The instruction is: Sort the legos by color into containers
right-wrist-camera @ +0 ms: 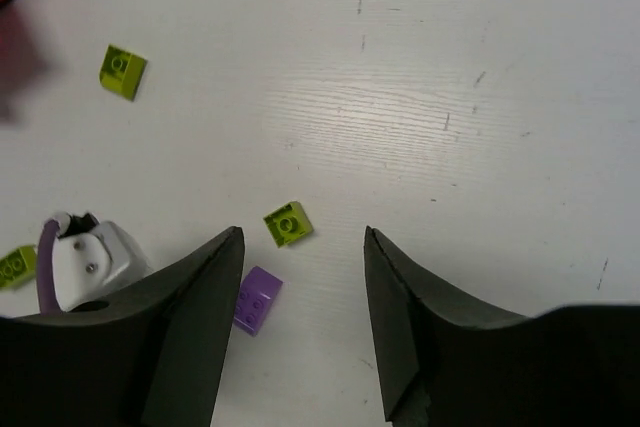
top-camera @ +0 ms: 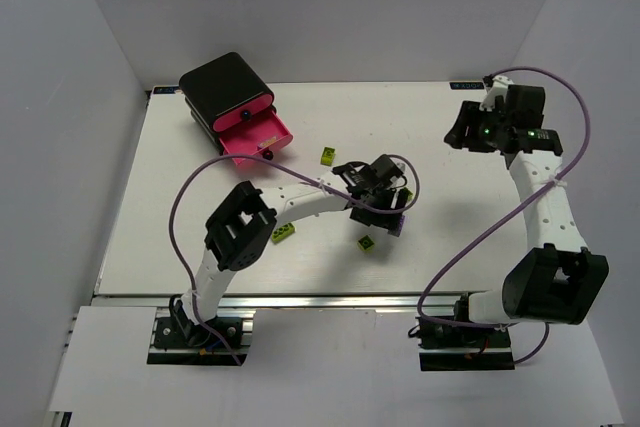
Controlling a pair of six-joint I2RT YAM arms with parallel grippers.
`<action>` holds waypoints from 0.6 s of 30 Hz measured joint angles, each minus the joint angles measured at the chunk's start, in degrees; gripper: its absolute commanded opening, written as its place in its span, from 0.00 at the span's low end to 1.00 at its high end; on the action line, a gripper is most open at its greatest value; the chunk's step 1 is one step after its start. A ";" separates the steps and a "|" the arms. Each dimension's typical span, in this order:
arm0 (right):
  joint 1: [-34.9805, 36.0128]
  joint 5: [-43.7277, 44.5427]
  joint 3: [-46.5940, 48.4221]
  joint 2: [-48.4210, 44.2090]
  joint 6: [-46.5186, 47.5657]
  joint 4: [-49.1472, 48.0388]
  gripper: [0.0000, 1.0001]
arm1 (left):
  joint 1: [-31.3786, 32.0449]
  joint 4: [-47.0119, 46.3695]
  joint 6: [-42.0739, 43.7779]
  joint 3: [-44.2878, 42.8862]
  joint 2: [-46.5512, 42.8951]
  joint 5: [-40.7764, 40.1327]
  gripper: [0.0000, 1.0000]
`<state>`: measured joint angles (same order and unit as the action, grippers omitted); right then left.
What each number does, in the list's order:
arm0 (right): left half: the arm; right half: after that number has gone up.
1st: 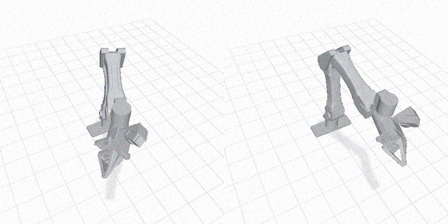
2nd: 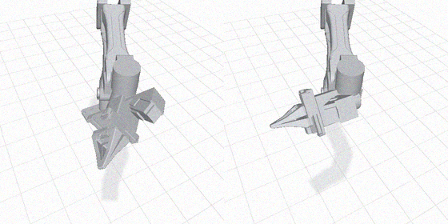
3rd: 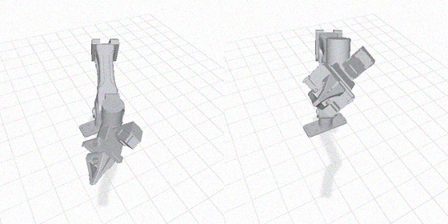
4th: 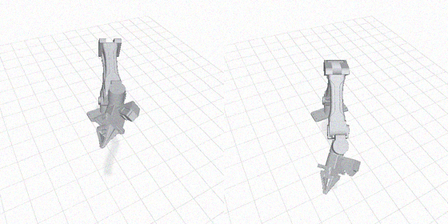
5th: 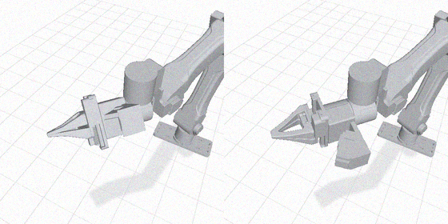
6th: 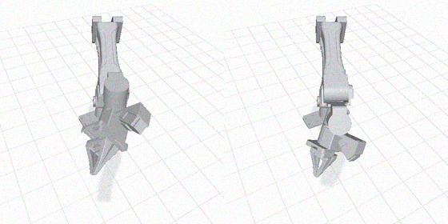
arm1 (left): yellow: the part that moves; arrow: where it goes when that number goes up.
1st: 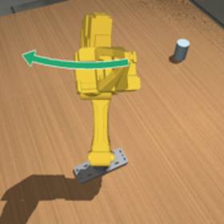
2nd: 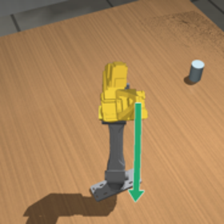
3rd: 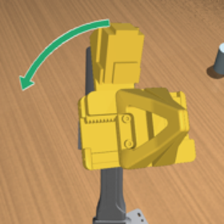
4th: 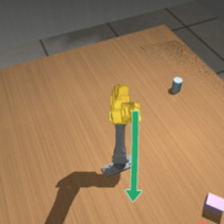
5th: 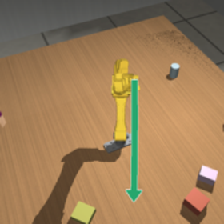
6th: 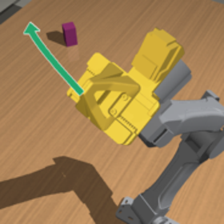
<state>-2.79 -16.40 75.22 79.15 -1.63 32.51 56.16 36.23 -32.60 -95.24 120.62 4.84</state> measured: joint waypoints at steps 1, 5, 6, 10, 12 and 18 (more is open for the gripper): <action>-1.31 -0.20 0.46 0.04 -1.14 0.26 0.55 | 0.57 0.24 0.02 -1.66 1.01 -0.57 0.84; -4.04 -0.55 0.66 0.33 -2.95 1.27 0.55 | 2.58 -0.35 -0.09 -5.97 3.41 -4.07 0.85; -4.39 -0.68 0.66 0.44 -2.99 1.44 0.55 | 3.02 -0.48 -0.24 -6.62 3.85 -5.01 0.85; -5.27 -1.57 0.66 0.50 -3.21 1.92 0.55 | 4.39 0.15 -0.90 -9.86 6.62 -8.68 0.85; -5.46 -2.05 0.66 0.50 -3.52 2.16 0.56 | 5.07 1.16 -0.87 -13.00 9.38 -10.51 0.84; -5.51 -3.43 0.66 0.31 -4.22 2.34 0.56 | 6.21 4.15 -0.42 -21.57 16.65 -14.73 0.80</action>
<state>-8.29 -19.84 75.88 79.46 -5.85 34.85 62.37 40.38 -33.01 -116.81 137.27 -9.89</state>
